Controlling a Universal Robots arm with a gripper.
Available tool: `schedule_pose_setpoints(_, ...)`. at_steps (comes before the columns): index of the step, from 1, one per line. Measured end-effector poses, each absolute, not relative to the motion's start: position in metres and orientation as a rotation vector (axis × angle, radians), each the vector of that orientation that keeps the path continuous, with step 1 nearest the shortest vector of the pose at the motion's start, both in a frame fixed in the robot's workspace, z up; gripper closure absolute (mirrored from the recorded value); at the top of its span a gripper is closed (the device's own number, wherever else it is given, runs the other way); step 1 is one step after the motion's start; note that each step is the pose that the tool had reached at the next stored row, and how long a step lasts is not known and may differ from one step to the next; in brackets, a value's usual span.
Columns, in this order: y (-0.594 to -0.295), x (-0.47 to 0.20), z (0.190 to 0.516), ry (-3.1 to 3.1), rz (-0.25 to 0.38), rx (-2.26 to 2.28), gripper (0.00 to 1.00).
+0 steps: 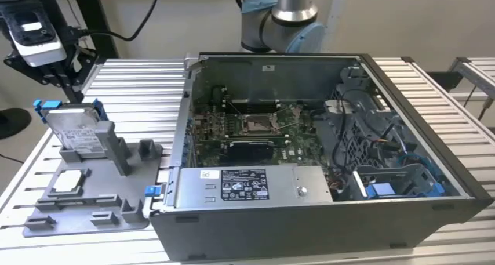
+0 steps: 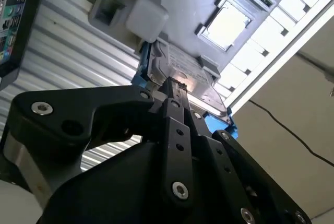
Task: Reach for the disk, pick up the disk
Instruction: 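Reach for the disk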
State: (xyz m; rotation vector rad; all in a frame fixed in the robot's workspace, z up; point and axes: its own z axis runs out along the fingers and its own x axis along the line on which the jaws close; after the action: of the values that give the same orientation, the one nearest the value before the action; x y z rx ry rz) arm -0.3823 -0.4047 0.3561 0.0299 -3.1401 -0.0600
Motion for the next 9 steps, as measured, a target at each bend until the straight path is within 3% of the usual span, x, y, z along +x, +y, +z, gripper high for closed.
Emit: schedule_pose_setpoints(9,-0.395,-0.401,0.354,-3.130,-0.060,0.030,1.00)
